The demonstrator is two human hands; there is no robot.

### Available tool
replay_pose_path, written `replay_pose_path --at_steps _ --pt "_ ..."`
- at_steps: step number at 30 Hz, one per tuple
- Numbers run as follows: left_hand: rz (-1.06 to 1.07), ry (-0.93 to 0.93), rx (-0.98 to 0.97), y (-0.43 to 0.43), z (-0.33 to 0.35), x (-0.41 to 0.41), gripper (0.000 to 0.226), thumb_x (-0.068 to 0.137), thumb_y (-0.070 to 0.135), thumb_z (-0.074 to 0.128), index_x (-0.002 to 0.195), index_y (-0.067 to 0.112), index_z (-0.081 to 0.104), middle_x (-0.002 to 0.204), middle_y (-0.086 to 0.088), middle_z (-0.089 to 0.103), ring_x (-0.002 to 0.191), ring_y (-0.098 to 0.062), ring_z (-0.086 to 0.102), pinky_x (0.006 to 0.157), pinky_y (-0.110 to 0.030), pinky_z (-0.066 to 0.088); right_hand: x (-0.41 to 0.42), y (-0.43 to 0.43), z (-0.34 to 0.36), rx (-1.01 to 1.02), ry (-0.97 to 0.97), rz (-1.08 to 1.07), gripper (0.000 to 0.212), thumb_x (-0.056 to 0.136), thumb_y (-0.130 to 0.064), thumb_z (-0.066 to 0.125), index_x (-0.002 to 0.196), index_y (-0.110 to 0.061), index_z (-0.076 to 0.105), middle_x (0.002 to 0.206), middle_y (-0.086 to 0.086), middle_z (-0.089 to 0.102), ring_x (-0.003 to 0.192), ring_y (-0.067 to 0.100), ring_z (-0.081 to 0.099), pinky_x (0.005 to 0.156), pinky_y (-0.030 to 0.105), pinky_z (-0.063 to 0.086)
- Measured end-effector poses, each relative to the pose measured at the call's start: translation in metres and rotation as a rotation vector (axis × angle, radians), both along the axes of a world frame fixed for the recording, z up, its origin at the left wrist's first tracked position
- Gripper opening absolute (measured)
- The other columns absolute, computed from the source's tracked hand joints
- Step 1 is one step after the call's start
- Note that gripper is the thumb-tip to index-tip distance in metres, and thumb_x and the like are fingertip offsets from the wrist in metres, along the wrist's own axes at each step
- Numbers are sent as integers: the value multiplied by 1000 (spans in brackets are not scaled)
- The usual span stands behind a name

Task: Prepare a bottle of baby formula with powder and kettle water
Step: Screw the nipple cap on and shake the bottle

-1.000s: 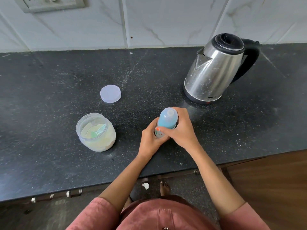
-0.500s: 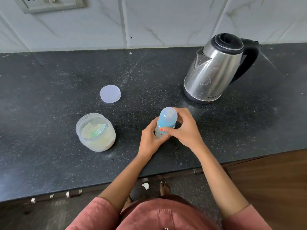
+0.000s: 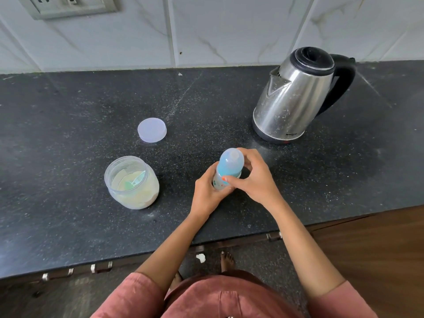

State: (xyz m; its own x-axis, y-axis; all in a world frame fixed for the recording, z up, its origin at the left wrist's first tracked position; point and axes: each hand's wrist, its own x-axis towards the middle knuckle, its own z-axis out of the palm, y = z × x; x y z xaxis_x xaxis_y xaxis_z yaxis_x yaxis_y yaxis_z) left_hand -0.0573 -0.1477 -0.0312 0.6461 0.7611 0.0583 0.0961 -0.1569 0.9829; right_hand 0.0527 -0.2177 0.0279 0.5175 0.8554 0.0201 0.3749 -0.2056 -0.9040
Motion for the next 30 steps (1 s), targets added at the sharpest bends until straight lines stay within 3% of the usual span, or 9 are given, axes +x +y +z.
replay_pose_path --at_steps 3,9,12,16,21,23,25,28,30 --pt "-6 -8 3 0 -1 0 57 73 15 77 113 43 47 110 17 62 104 4 58 85 -11 44 -5 2 0 -22 -56 -51 55 64 -10 80 110 -22 51 110 -1 45 97 4 49 81 3 41" --pt "-10 -5 6 1 1 0 58 72 20 77 111 48 45 109 22 60 103 4 58 86 -13 46 10 -4 3 -67 95 204 72 72 -1 73 125 -37 39 132 -13 46 122 1 45 103 14 35" --pt "-9 -6 7 0 2 0 56 73 19 77 111 47 46 108 20 61 103 3 58 85 -13 46 14 -2 2 -82 63 187 65 72 0 72 121 -35 45 121 -14 56 115 2 52 99 14 40" --pt "-5 -22 20 -2 4 0 54 75 15 75 116 38 47 108 16 61 102 4 58 83 -10 44 7 -2 5 -48 29 107 60 68 -2 76 114 -31 52 105 -23 59 97 -15 56 89 10 45" --pt "6 -37 36 -6 4 0 51 76 16 74 119 32 50 108 13 64 101 1 60 82 -10 44 -10 -4 5 18 4 -24 56 66 -5 77 95 -48 54 86 -34 63 89 -12 60 106 40 41" --pt "10 -34 34 -6 5 0 51 76 17 75 118 33 51 107 15 65 100 2 60 81 -10 44 -18 -2 2 51 -6 -82 55 66 -7 76 93 -50 55 84 -40 62 90 -6 61 105 45 40" --pt "6 -30 36 -5 5 0 50 76 17 75 118 33 51 107 16 64 101 3 59 81 -10 45 -23 -2 0 78 -13 -125 53 67 -7 75 102 -42 56 86 -40 61 93 -3 61 104 40 42" --pt "-2 -19 39 -3 5 0 51 76 18 75 116 37 50 107 16 64 101 3 60 82 -12 45 -14 -4 0 35 57 -65 56 68 -4 76 114 -28 55 104 -18 65 101 3 60 92 15 46" --pt "-6 -13 36 -1 5 0 51 75 19 75 115 39 50 106 15 65 100 2 60 83 -14 47 0 -3 3 -27 99 37 63 68 -1 76 121 -23 52 117 -7 61 107 1 57 91 8 42"
